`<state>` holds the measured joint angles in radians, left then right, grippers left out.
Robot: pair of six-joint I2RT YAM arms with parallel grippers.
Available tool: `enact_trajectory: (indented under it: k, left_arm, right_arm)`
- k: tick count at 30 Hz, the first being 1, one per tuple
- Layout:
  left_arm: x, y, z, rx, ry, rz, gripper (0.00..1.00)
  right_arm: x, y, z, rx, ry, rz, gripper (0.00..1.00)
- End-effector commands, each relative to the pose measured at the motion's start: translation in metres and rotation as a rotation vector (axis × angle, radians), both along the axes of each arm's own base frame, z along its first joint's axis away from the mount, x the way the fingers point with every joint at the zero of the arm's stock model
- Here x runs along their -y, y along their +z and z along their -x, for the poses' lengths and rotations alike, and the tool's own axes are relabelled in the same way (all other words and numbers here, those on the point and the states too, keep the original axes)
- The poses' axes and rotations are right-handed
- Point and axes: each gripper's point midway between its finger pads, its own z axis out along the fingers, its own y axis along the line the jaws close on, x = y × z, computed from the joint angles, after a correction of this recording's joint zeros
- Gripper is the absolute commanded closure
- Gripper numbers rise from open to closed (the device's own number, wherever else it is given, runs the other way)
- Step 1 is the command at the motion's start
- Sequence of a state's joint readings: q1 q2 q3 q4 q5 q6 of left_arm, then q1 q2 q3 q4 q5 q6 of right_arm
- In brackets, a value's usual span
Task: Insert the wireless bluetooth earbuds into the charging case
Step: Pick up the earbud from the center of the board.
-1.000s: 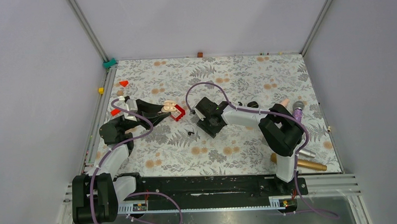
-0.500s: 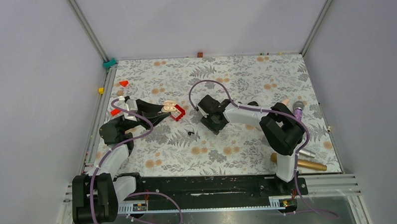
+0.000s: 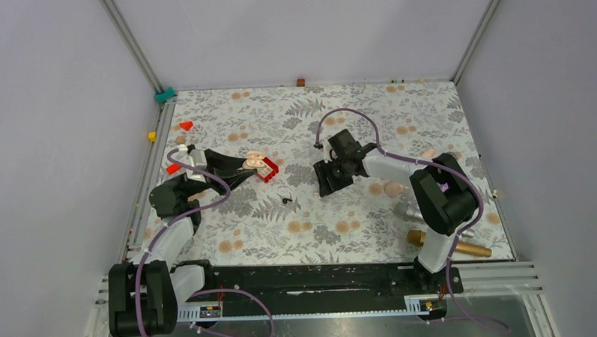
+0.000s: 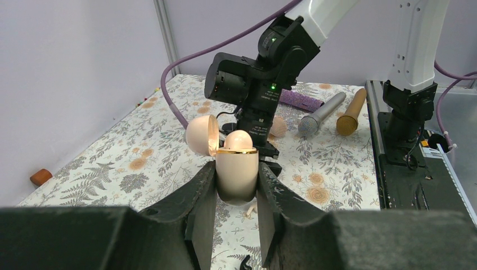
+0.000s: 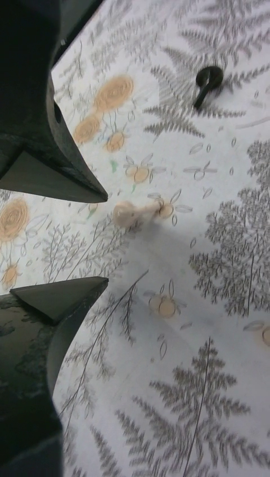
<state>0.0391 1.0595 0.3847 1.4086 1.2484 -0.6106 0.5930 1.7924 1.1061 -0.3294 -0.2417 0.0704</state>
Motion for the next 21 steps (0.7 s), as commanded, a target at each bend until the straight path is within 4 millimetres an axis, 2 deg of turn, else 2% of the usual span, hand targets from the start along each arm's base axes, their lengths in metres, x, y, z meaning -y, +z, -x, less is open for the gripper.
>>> enact_trajectory:
  k: [1, 5, 11, 21]
  left_arm:
    - [-0.002, 0.012, 0.001, 0.085, 0.014, 0.000, 1.00]
    - [-0.002, 0.012, 0.001, 0.085, 0.015, -0.001, 1.00]
    - [-0.002, 0.012, 0.001, 0.088, 0.015, -0.001, 1.00]
    - [-0.002, 0.012, 0.001, 0.086, 0.016, -0.001, 1.00]
  right_arm:
    - [-0.034, 0.016, 0.010, -0.069, 0.005, -0.220, 0.42]
    - [-0.037, 0.008, 0.012, -0.098, -0.007, -0.239, 0.43]
    - [-0.029, -0.008, 0.011, -0.108, -0.047, -0.186, 0.47]
    - [-0.022, -0.020, 0.006, -0.077, -0.066, -0.107, 0.52]
